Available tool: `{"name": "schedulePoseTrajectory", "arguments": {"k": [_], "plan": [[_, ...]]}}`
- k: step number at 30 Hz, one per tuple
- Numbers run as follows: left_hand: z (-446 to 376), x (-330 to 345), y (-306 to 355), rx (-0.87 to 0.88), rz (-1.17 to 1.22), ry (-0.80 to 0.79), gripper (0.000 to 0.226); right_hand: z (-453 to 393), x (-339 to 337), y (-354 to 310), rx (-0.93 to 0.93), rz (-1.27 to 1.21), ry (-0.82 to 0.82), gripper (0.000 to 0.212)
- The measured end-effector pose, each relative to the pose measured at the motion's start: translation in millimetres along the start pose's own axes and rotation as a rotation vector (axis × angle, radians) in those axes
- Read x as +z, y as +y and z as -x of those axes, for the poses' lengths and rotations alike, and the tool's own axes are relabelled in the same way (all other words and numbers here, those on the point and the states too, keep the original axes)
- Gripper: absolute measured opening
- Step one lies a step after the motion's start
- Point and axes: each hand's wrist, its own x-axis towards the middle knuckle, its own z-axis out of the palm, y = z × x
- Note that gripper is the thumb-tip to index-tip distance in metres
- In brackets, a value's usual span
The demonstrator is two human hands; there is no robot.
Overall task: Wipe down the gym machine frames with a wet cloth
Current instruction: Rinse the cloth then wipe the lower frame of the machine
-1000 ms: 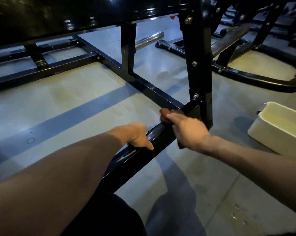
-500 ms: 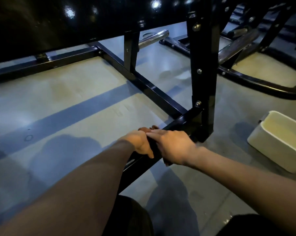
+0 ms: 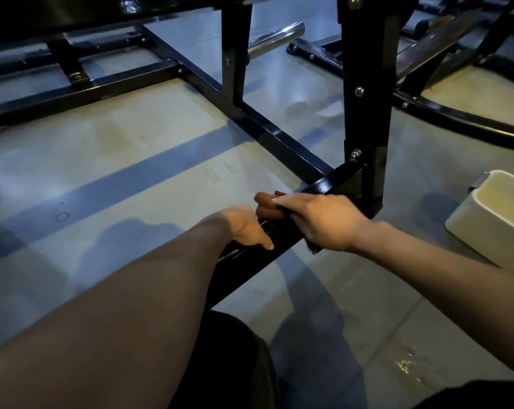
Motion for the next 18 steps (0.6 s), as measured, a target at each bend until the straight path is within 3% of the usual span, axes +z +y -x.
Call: {"name": "schedulePoseTrajectory", "arguments": {"k": [2,6,8,11,14,16,18], "plan": [[0.9,-0.2,1.4,0.012,-0.015,0.014,0.038,-6.6,-3.1,27.2,0.115,0.024,-0.005,0.048],[3.5,-1.4,0.9,-0.017,-0.012,-0.007,0.064,-10.3,-6.8,42.4,0.415,0.035,0.030,0.049],[0.5,-1.3,0.1,-0.022,-0.013,-0.015,0.060,-2.7,0.1,14.8,0.369,0.032,0.042,0.047],[0.7,0.1,0.2,-0.024,-0.016,-0.011,0.063,10.9,7.0,-22.6,0.082,-0.019,0.015,0.053],[1.0,-0.4,2.4,-0.010,0.014,-0.041,0.057,14.1,8.5,-3.9,-0.106,0.006,0.047,0.051],[0.6,-0.8,3.6,-0.011,-0.017,-0.041,0.053,14.6,11.0,24.5,-0.039,-0.022,0.106,0.049],[1.1,-0.6,4.2,-0.016,-0.046,-0.016,0.063,12.6,6.6,52.6,0.215,-0.050,0.140,0.050]]}}
